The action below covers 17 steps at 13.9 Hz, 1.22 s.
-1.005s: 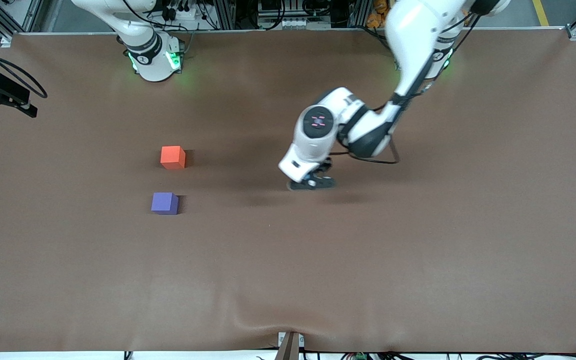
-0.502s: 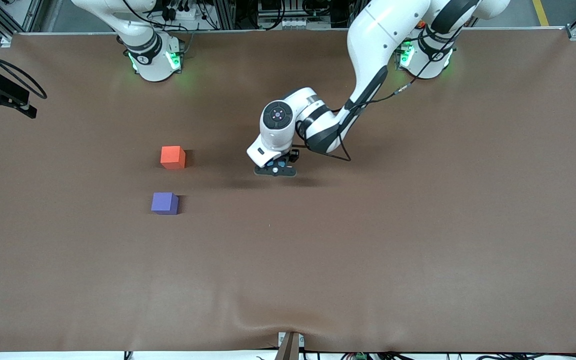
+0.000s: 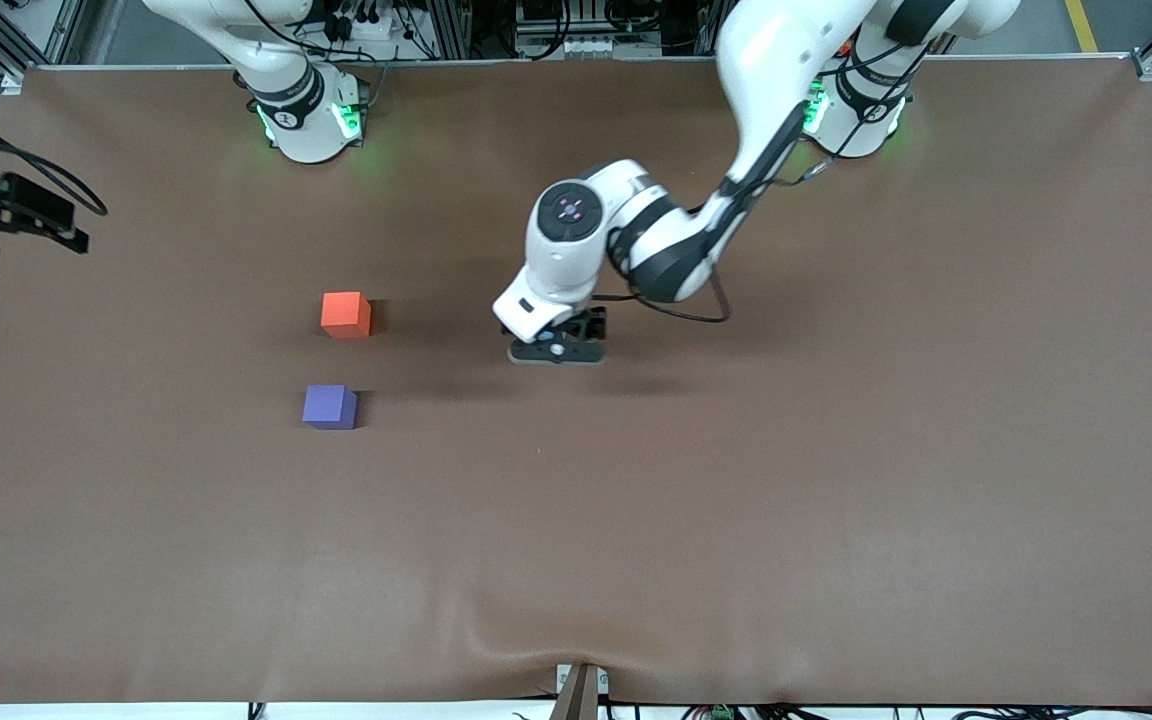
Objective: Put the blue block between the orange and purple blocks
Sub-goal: 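Set the blue cube mid-table with the left gripper while the right gripper reaches over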
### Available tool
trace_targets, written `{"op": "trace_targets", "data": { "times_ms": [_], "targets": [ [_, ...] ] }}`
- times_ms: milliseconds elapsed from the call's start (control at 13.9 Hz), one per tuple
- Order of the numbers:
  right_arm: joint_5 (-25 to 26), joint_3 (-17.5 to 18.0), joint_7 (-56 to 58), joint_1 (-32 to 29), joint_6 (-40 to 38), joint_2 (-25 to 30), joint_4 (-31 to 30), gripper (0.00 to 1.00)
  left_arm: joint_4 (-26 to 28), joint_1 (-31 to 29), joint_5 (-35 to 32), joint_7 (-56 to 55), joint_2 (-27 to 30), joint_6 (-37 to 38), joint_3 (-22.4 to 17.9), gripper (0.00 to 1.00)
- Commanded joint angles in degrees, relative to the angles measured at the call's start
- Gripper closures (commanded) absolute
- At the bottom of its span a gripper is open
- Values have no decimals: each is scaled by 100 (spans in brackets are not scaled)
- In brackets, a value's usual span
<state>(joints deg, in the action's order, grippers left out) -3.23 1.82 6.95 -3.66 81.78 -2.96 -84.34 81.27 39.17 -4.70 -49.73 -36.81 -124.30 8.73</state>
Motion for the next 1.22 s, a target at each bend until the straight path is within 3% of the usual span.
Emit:
{"op": "trace_targets", "data": {
  "times_ms": [0,144,359,574,933,1148],
  "targets": [
    [7,38,-26,311,-117,-284,5,0,232,-592,-119,243,743,511,-82,0],
    [-2,38,-533,837,-13,-441,-30,0,267,-1085,-119,533,1077,853,-73,0],
    [-168,56,-2333,1664,347,-801,-39,0,276,-1841,-75,1419,1500,1512,-47,0],
    [-519,47,-3058,2341,803,-1328,-74,0,381,-2588,-66,2517,1808,2022,-38,0],
    [-678,47,-3671,3361,2218,-1979,-592,0,1319,-3784,152,4268,2782,2208,-11,0],
    [-635,38,-4060,3784,2640,-2366,-706,0,1928,-3821,215,4305,3389,2208,-20,0]
  ]
}}
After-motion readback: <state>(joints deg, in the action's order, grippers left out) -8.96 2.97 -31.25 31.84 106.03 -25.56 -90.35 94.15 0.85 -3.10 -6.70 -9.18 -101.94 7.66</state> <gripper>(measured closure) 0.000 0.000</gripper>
